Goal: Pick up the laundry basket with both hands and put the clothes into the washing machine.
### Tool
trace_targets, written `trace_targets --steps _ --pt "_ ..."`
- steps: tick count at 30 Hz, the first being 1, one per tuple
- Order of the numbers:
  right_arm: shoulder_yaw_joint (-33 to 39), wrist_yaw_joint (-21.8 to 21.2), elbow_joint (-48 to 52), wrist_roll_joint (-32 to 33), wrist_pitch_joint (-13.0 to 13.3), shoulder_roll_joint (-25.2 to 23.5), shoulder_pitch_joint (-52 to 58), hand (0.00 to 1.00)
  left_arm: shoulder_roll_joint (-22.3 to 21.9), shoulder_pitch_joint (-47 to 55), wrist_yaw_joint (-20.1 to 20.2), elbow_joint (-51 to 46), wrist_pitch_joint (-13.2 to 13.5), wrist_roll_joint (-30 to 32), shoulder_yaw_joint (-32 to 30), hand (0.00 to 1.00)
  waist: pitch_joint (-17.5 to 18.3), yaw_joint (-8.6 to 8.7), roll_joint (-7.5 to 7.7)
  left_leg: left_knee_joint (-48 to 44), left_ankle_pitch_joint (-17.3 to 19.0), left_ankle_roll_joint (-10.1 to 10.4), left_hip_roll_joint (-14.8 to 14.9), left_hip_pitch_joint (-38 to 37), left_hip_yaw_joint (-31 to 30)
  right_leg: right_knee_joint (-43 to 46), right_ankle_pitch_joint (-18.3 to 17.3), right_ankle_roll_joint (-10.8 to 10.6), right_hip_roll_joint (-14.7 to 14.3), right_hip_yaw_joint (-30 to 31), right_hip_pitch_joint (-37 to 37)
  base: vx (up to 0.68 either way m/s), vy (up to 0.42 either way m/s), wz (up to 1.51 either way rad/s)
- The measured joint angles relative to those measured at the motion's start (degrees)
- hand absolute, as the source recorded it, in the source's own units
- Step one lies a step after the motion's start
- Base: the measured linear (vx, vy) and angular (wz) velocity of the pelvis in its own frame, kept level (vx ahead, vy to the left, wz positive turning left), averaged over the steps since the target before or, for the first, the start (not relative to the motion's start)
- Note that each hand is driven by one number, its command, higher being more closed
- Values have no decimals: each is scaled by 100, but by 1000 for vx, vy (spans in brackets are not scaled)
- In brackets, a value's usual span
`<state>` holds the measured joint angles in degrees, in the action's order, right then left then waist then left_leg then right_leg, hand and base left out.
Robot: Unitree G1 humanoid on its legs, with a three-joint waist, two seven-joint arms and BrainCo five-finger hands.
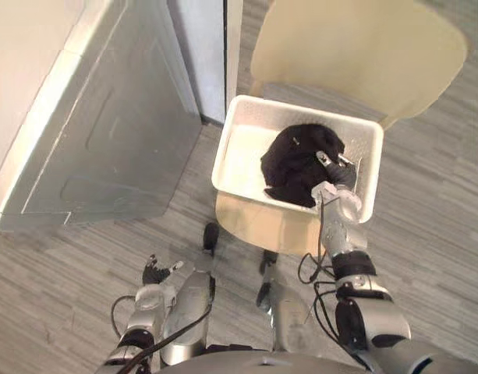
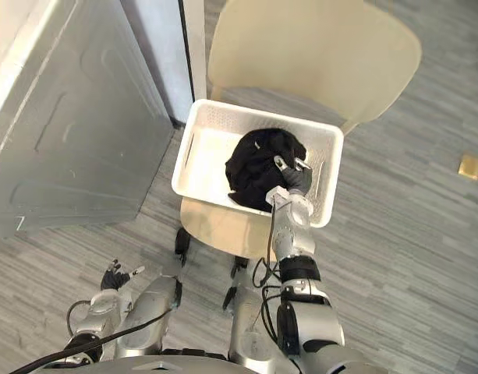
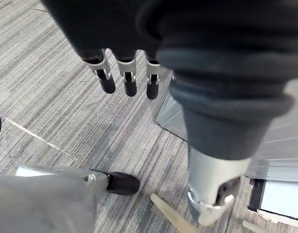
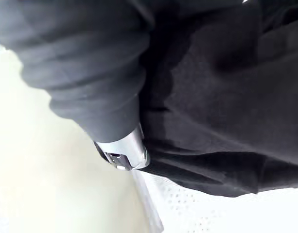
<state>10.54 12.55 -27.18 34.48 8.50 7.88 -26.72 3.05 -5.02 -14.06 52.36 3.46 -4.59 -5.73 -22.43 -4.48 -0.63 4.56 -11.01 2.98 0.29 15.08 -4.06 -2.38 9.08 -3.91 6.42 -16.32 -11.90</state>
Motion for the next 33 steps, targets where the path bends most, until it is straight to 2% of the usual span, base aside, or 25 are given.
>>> trace_targets --steps 3,9,11,17,22,25,28,33 --pt "-101 -144 446 245 32 -172 485 100 47 203 68 4 -61 69 -225 0 382 3 119 8 90 4 30 -148 94 15 -79 -15 -6 5 137 79 -54 -2" --pt "-98 -272 943 736 59 -292 1093 100 41 588 210 71 -164 382 -459 0 962 43 212 35 243 -65 51 -478 399 -87 -214 -45 18 -1 490 64 -22 -3" --pt "-93 -274 1050 814 62 -293 1121 100 40 644 239 99 -207 485 -483 0 975 73 215 35 280 -58 49 -638 415 -111 -233 -67 19 -2 653 81 -17 -2" --pt "-104 -368 1457 1037 136 -296 1432 100 42 777 320 27 -237 499 -365 0 1410 130 235 35 380 -32 49 -837 448 -217 -272 -132 14 -12 898 86 -15 -1" --pt "-92 -364 1852 1077 170 -285 1469 100 65 799 324 -1045 -236 493 327 0 1731 142 236 34 448 -18 58 -942 479 -218 -285 -110 16 -8 996 72 -11 -2" --pt "-93 -329 2074 1089 189 -273 1387 100 153 691 323 -2101 -174 485 988 0 1930 148 226 29 430 -44 66 -994 525 -218 -286 -108 13 30 1020 48 -9 -7" --pt "-126 -212 2195 1125 203 -267 1158 100 170 413 339 -2752 -75 480 1464 0 1956 197 220 2 434 -39 71 -1177 564 -218 -285 -108 11 82 1183 12 0 -7" --pt "-507 -64 2323 1134 253 -252 658 100 247 -258 453 -2936 -33 469 2411 0 2208 287 171 34 484 -5 115 -1274 728 -218 -247 -56 -31 265 1189 -52 6 -17"
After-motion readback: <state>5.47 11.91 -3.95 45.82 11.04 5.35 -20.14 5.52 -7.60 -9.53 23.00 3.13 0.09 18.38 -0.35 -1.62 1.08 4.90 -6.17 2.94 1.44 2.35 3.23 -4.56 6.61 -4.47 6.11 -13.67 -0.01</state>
